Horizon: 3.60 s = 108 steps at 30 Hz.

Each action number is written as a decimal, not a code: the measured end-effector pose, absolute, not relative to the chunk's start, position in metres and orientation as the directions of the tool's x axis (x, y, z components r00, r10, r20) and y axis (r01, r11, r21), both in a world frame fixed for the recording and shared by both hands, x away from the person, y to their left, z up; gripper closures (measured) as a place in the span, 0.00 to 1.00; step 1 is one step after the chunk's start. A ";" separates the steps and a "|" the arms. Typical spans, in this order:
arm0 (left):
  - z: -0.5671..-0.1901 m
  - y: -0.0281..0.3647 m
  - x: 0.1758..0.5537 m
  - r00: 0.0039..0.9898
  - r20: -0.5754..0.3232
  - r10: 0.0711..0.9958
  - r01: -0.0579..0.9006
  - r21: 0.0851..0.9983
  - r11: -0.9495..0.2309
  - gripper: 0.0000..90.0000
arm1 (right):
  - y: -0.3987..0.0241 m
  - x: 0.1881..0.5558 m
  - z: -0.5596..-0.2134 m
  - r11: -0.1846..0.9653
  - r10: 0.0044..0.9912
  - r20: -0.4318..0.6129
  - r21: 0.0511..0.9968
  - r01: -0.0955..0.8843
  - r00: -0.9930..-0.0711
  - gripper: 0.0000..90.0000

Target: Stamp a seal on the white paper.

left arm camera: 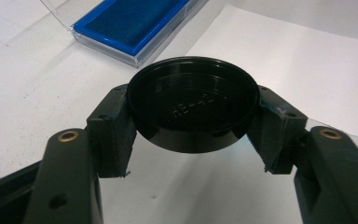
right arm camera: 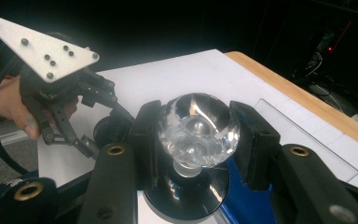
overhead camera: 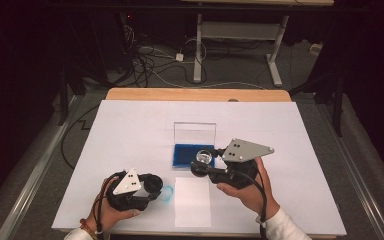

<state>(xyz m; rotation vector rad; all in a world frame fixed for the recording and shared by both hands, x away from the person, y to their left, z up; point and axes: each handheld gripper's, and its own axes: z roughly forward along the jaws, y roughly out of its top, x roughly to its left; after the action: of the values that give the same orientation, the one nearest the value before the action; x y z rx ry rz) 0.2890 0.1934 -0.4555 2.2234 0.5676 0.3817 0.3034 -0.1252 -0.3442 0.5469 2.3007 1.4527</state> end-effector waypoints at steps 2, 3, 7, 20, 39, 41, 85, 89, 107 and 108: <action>-0.456 0.194 0.289 0.854 0.087 0.513 0.274 0.762 -0.587 0.41 | -0.123 0.303 -0.347 0.404 0.498 -0.099 0.906 0.129 -0.862 0.63; -0.455 0.194 0.289 0.854 0.089 0.513 0.274 0.762 -0.587 0.41 | -0.121 0.303 -0.348 0.407 0.496 -0.100 0.904 0.129 -0.863 0.63; -0.455 0.196 0.289 0.852 0.089 0.516 0.275 0.764 -0.584 0.41 | -0.118 0.301 -0.354 0.420 0.486 -0.099 0.898 0.133 -0.868 0.63; -0.455 0.198 0.288 0.849 0.095 0.519 0.274 0.761 -0.588 0.41 | -0.116 0.294 -0.372 0.447 0.463 -0.109 0.886 0.125 -0.880 0.63; -0.451 0.214 0.283 0.828 0.108 0.550 0.281 0.768 -0.575 0.41 | -0.119 0.295 -0.391 0.493 0.449 -0.129 0.861 0.124 -0.884 0.63; -0.451 0.216 0.282 0.825 0.116 0.553 0.280 0.767 -0.578 0.41 | -0.118 0.295 -0.394 0.495 0.447 -0.127 0.860 0.127 -0.886 0.63; -0.449 0.228 0.279 0.810 0.119 0.575 0.291 0.768 -0.570 0.41 | -0.091 0.296 -0.453 0.606 0.396 -0.091 0.773 0.186 -0.914 0.63; -0.451 0.227 0.278 0.812 0.121 0.571 0.292 0.764 -0.576 0.41 | -0.093 0.294 -0.455 0.603 0.399 -0.091 0.775 0.187 -0.912 0.63; -0.450 0.226 0.278 0.813 0.123 0.569 0.291 0.761 -0.580 0.41 | -0.094 0.294 -0.456 0.607 0.399 -0.084 0.771 0.195 -0.913 0.63; -0.450 0.226 0.278 0.814 0.122 0.568 0.291 0.761 -0.580 0.41 | -0.094 0.294 -0.456 0.607 0.398 -0.085 0.771 0.192 -0.913 0.63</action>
<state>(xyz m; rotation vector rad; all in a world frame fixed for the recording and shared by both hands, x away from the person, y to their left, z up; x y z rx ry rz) 0.2775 0.2263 -0.4504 2.2170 0.6281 0.4562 0.2940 -0.0939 -0.4559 0.4843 2.5866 1.1967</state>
